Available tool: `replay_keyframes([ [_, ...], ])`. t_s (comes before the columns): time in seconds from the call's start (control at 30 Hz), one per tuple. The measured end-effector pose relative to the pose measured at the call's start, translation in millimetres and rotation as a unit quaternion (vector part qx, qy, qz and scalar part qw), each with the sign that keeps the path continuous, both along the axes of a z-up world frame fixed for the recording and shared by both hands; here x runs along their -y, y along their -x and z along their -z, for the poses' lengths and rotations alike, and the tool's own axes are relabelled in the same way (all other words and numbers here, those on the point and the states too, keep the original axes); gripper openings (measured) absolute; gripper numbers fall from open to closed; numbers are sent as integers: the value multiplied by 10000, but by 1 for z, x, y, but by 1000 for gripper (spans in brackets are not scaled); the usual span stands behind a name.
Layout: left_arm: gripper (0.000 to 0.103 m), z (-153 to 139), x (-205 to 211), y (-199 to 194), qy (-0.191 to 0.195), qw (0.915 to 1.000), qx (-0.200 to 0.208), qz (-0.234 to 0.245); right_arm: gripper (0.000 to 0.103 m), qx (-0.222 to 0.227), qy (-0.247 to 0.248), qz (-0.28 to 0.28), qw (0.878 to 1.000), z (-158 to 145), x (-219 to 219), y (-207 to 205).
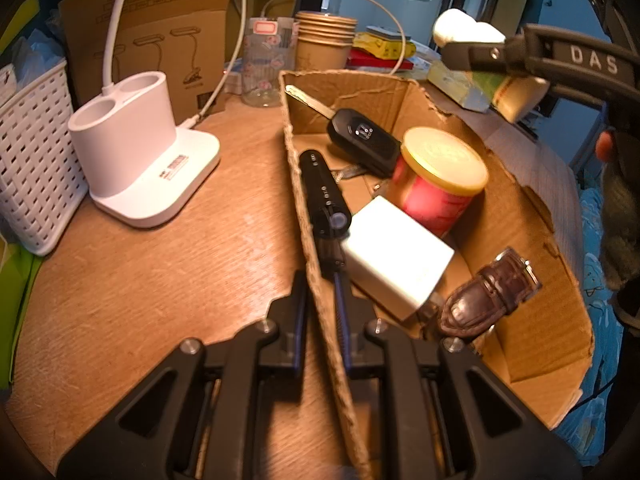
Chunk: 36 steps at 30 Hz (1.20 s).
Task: Organize rigid objects
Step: 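Carry the pill bottle into the box and open the right gripper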
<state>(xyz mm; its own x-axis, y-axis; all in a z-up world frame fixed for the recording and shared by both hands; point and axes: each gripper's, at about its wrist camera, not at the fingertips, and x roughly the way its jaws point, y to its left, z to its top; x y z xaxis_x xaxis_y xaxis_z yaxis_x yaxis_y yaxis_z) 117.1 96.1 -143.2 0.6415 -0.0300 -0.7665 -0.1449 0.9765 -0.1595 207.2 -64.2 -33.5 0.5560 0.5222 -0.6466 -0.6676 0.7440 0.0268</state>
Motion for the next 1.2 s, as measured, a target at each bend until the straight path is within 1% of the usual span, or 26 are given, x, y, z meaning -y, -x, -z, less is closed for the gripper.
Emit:
replay_keyframes([
  [0.27, 14, 0, 0, 0, -1, 10000, 0, 0, 45, 67, -66, -194, 9998, -9, -16, 4],
  [0.37, 14, 0, 0, 0, -2, 10000, 0, -1, 45, 55, -30, -289, 9996, -7, -24, 4],
  [0.5, 14, 0, 0, 0, 0, 10000, 0, 1, 45, -28, 160, -458, 9988, 5, -37, 3],
  [0.8, 14, 0, 0, 0, -2, 10000, 0, 0, 45, -239, 592, -544, 9965, 36, -51, -15],
  [0.93, 14, 0, 0, 0, 0, 10000, -2, 0, 45, -362, 697, -521, 9955, 45, -54, -23],
  [1.03, 14, 0, 0, 0, 9, 10000, -1, 5, 45, -571, 710, -587, 9941, 52, -54, -28],
  [1.2, 14, 0, 0, 0, 9, 10000, -2, 6, 45, -659, 670, -503, 9943, 53, -51, -33],
])
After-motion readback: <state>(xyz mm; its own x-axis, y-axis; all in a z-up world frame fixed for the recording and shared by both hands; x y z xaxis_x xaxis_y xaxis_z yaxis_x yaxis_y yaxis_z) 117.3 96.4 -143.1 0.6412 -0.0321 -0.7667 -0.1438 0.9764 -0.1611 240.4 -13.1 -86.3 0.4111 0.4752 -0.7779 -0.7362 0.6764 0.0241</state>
